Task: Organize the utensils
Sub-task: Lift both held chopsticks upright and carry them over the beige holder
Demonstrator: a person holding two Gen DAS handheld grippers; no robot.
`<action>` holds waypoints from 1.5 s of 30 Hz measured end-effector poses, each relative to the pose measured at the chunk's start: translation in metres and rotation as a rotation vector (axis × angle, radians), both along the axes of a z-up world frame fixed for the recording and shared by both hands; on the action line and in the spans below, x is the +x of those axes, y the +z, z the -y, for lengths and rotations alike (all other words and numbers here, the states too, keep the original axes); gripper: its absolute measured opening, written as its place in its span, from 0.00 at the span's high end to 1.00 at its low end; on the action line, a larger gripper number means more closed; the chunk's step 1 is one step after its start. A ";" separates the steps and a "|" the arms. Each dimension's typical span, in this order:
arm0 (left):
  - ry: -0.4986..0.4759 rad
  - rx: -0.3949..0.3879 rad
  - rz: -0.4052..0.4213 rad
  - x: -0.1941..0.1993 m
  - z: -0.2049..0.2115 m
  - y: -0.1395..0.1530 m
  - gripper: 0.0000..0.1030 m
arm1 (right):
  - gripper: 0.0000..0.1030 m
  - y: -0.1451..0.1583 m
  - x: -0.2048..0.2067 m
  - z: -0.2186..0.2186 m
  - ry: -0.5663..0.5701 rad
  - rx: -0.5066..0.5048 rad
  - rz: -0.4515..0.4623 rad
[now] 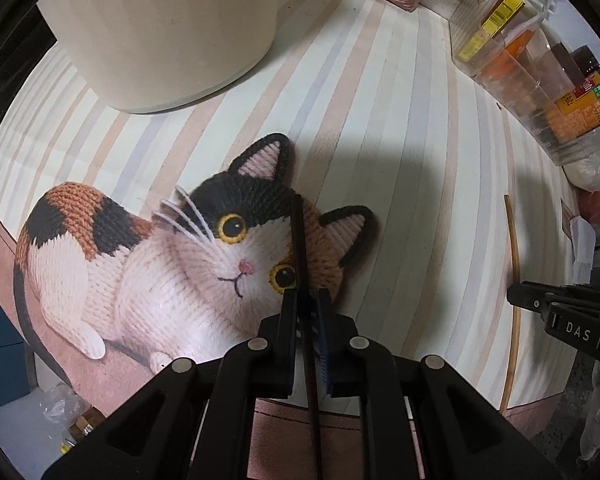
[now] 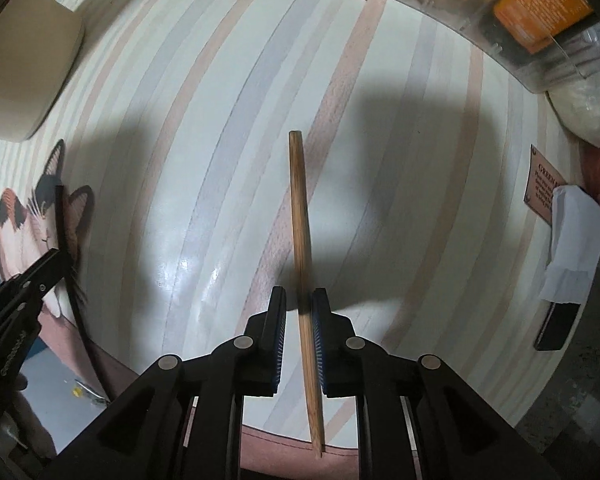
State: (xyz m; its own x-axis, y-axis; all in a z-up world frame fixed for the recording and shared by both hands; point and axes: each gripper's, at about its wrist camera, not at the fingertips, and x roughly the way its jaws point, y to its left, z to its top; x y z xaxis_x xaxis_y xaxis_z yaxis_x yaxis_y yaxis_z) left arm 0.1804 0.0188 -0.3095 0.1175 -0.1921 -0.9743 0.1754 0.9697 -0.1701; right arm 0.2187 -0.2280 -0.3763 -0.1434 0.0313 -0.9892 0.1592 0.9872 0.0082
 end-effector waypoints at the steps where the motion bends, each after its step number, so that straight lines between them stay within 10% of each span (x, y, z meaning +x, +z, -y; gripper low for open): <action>1: -0.002 0.003 -0.002 0.002 0.003 -0.001 0.91 | 0.86 0.000 0.002 -0.001 0.002 0.000 -0.009; 28: 0.019 0.104 0.061 0.028 0.056 0.010 0.96 | 0.94 0.011 0.004 -0.012 0.071 -0.005 0.117; 45: 0.062 0.009 0.314 0.021 0.027 0.126 0.96 | 0.94 0.134 0.010 -0.015 0.106 0.091 0.497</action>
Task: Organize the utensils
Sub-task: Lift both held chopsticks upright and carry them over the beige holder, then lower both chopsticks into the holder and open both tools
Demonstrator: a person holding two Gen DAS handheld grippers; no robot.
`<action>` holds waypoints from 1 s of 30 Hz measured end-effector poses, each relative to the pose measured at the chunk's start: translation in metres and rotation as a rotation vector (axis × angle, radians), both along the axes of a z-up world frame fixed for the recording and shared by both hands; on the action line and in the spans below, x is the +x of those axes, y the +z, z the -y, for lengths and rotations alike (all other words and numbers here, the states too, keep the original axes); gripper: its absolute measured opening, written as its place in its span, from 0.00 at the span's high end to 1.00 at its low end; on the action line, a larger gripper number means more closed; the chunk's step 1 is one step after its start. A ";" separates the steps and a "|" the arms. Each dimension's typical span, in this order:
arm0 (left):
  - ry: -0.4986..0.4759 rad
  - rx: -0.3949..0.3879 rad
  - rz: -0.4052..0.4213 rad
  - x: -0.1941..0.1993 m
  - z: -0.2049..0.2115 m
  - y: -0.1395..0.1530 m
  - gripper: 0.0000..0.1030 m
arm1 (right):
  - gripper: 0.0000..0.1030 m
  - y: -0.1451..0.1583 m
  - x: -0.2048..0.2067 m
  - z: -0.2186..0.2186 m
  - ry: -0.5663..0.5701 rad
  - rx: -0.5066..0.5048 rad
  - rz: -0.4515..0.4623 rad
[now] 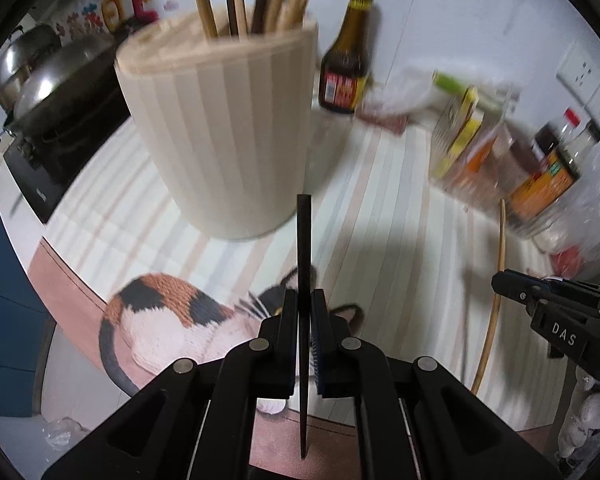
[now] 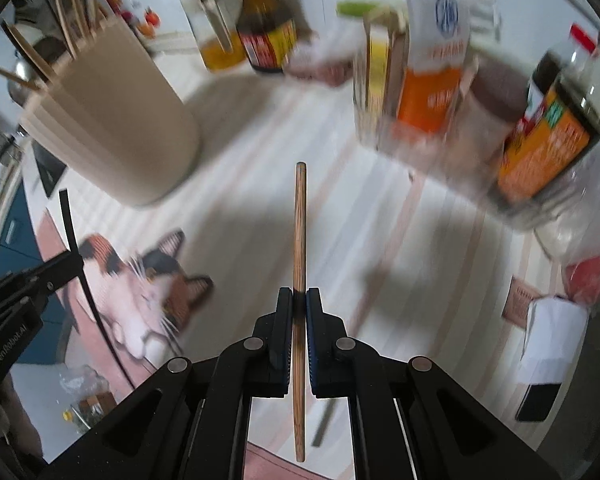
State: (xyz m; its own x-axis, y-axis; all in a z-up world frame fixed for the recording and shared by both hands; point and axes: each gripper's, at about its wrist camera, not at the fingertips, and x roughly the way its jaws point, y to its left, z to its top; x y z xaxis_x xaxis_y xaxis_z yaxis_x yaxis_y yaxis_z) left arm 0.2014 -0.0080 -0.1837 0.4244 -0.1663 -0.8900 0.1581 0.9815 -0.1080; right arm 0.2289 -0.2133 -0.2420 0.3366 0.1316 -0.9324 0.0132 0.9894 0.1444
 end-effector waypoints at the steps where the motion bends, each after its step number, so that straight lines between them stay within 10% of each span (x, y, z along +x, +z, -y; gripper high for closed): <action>1: 0.001 -0.006 0.016 0.000 -0.001 0.007 0.96 | 0.94 0.008 -0.001 -0.002 -0.003 0.010 0.023; 19: 0.018 -0.249 0.406 0.039 -0.034 0.195 0.97 | 0.94 0.214 0.083 -0.021 -0.011 0.211 0.507; 30: 0.079 -0.214 0.536 0.075 -0.075 0.267 0.97 | 0.94 0.245 0.144 -0.064 0.001 0.296 0.576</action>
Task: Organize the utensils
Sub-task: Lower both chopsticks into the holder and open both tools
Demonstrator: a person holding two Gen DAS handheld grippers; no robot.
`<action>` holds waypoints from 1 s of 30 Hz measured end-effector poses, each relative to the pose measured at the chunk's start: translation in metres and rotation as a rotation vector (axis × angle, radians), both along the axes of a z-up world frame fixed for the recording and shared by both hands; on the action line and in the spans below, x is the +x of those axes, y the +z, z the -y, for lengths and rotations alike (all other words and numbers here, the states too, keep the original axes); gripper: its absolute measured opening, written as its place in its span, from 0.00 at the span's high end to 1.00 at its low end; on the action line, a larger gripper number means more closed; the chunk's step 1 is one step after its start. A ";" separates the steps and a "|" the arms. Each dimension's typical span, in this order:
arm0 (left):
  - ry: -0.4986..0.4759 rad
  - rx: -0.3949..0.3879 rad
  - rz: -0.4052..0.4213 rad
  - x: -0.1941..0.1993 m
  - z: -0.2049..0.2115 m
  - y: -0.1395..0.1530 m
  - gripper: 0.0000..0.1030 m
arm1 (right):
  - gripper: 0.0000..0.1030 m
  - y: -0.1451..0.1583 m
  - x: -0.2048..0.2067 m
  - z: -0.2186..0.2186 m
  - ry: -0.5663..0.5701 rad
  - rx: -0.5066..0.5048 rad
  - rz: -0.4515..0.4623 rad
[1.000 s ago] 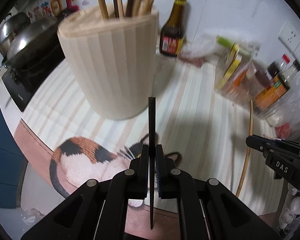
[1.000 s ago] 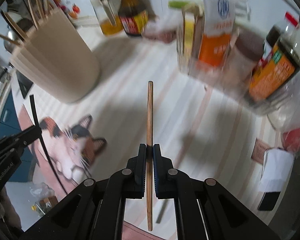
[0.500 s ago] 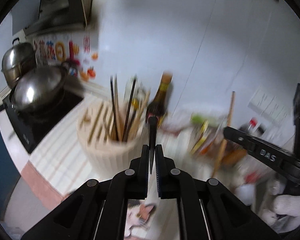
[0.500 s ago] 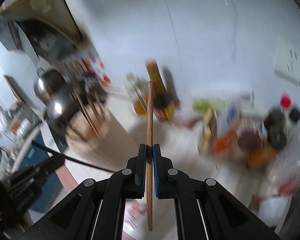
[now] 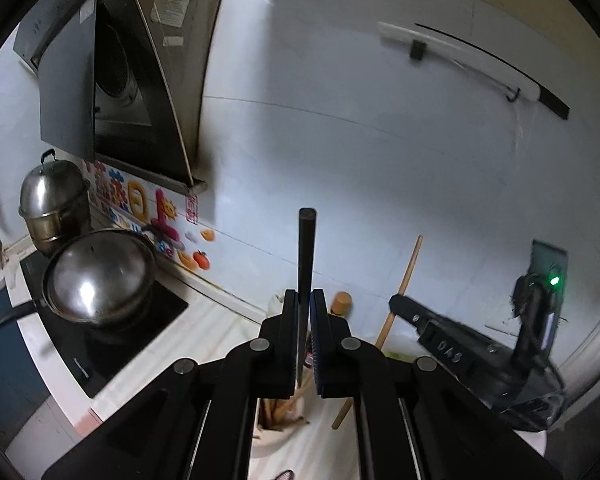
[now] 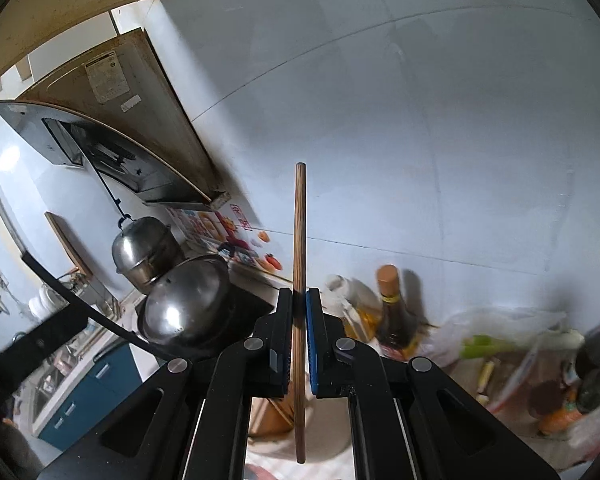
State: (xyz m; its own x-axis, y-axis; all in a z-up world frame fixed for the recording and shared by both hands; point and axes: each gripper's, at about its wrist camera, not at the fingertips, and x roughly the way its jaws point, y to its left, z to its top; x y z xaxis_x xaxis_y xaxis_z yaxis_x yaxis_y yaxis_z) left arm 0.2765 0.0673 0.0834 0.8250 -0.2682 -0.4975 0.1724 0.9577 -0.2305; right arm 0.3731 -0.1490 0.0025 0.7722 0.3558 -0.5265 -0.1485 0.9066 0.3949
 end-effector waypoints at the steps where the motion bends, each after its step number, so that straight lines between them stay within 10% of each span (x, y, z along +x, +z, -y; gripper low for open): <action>1: 0.004 0.001 0.000 0.001 -0.002 -0.001 0.97 | 0.94 -0.002 0.005 -0.004 0.004 0.005 -0.003; 30: -0.001 0.002 -0.306 0.042 -0.013 -0.094 0.95 | 0.93 -0.074 0.025 -0.066 0.109 -0.093 -0.066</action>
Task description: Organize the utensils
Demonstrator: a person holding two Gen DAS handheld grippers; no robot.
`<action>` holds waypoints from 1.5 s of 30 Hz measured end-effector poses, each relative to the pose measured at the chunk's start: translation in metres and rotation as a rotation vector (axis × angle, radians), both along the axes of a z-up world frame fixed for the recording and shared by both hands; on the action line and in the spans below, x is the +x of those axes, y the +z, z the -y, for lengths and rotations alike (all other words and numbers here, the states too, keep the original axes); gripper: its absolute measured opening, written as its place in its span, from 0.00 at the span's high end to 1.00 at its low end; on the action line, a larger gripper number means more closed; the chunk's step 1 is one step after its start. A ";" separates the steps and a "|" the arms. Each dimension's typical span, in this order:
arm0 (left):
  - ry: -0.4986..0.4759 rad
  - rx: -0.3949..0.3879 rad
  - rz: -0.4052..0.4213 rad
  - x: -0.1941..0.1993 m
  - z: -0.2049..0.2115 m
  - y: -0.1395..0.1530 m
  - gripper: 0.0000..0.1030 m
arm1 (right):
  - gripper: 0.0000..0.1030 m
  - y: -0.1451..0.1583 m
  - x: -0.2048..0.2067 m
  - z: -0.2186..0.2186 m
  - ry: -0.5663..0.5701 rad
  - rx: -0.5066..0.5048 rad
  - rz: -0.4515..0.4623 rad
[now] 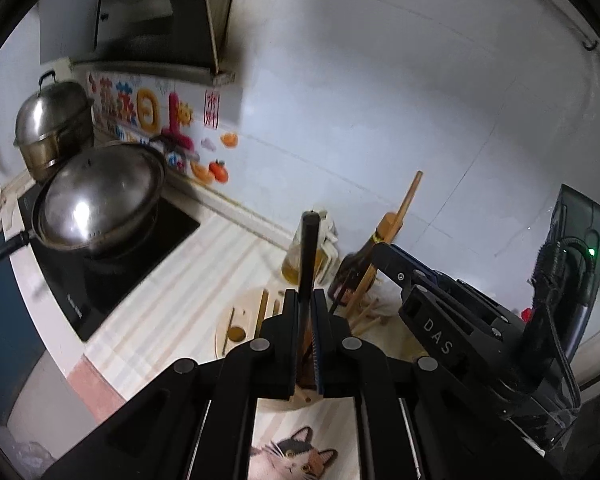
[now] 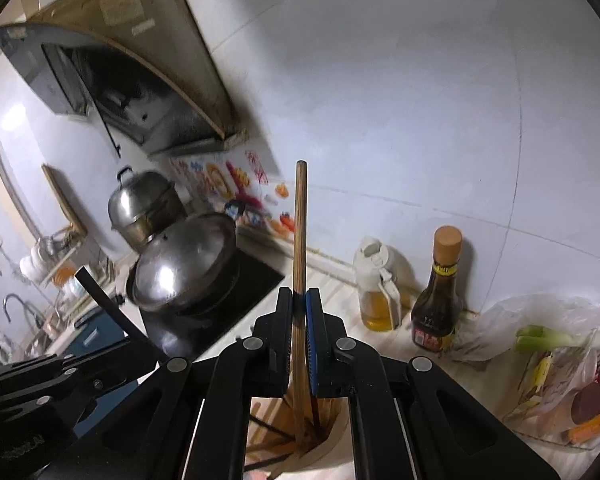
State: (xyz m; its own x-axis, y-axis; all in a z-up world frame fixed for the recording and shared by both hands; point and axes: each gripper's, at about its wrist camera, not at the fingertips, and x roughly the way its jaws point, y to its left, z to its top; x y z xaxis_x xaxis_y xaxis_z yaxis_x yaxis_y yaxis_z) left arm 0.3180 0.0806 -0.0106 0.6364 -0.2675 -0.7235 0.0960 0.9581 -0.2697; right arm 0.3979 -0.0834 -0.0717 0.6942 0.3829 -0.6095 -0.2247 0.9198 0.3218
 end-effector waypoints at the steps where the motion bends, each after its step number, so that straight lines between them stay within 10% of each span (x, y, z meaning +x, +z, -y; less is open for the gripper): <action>1: 0.005 -0.005 -0.009 0.000 -0.001 0.000 0.94 | 0.93 -0.001 0.000 -0.001 0.009 -0.010 -0.013; 7: 0.056 0.016 -0.028 -0.002 -0.007 0.001 0.91 | 0.79 0.004 -0.010 0.006 0.026 -0.027 -0.024; 9: 0.082 0.033 -0.025 -0.005 -0.010 0.000 0.75 | 0.66 0.008 -0.015 0.012 0.020 -0.030 -0.020; 11: 0.118 0.051 -0.007 -0.011 -0.014 0.000 0.28 | 0.65 0.011 -0.022 0.019 0.016 -0.027 -0.021; 19: 0.212 0.189 0.033 -0.036 -0.015 -0.019 0.00 | 0.34 0.007 -0.053 0.037 -0.023 -0.134 -0.022; 24: 0.251 0.267 0.033 -0.050 -0.007 -0.038 0.00 | 0.01 -0.012 -0.067 0.037 -0.033 -0.247 -0.050; 45: 0.344 0.276 0.100 -0.137 0.013 -0.016 0.00 | 0.00 0.013 -0.145 0.059 -0.086 -0.339 0.027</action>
State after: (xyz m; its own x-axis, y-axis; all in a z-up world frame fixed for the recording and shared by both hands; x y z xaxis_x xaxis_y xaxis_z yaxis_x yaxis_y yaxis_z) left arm 0.1807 0.0674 -0.0266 0.7249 0.1660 -0.6685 -0.2276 0.9737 -0.0051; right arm 0.2529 -0.1427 -0.0583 0.7326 0.1014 -0.6731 -0.1463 0.9892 -0.0101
